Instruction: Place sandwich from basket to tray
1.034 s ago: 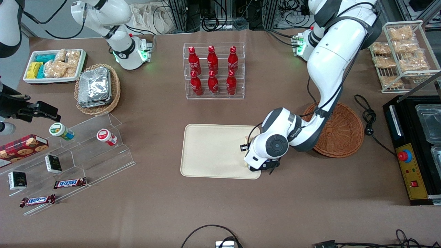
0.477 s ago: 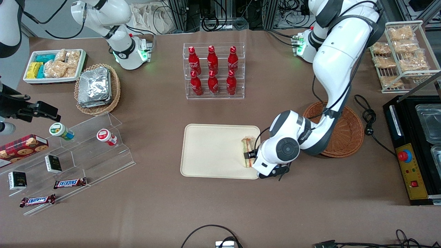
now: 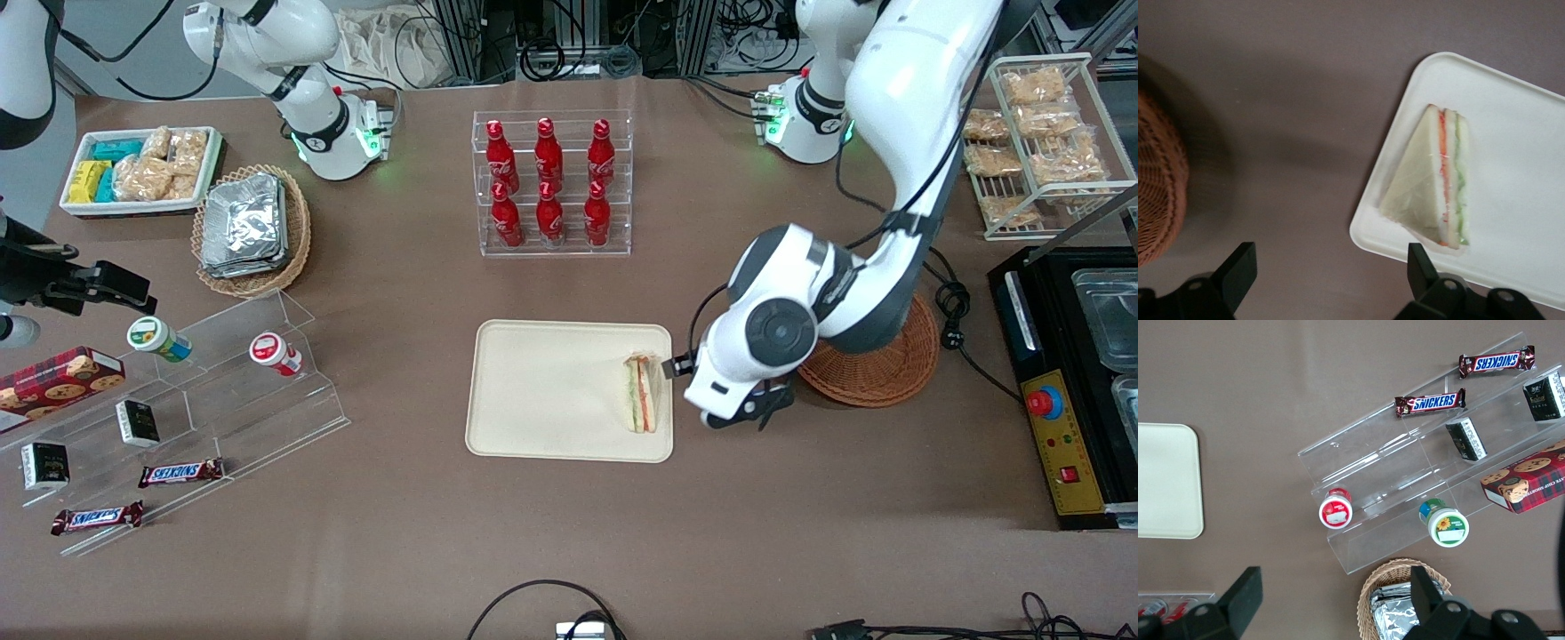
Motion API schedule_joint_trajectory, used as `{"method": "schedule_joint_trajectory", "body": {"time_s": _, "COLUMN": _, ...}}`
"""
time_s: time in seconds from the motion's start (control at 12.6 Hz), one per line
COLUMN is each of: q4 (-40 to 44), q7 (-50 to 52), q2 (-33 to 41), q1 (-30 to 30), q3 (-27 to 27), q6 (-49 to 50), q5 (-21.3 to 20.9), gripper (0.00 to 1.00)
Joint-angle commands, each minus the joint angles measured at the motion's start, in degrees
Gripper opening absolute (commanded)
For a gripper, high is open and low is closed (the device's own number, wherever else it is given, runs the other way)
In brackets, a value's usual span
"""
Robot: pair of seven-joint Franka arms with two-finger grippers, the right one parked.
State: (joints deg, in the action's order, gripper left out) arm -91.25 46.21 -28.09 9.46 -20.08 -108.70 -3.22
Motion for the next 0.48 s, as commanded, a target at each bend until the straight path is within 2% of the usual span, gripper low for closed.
{"method": "schedule_joint_trajectory", "body": {"time_s": 0.0, "q4": -19.72, "q7": 0.20, "q2": 16.36, "q1": -1.81, "q3": 0.13, "q6": -5.56, "q5": 0.23, "gripper": 1.00}}
{"method": "schedule_joint_trajectory", "body": {"time_s": 0.16, "q4": -20.37, "q7": -0.50, "q2": 19.21, "q1": -5.56, "q3": 0.04, "q6": -2.51, "q5": 0.58, "gripper": 1.00}}
{"method": "schedule_joint_trajectory", "body": {"time_s": 0.4, "q4": -19.58, "q7": -9.53, "q2": 25.96, "q1": -10.58, "q3": 0.30, "q6": 5.23, "q5": 4.00, "gripper": 1.00}}
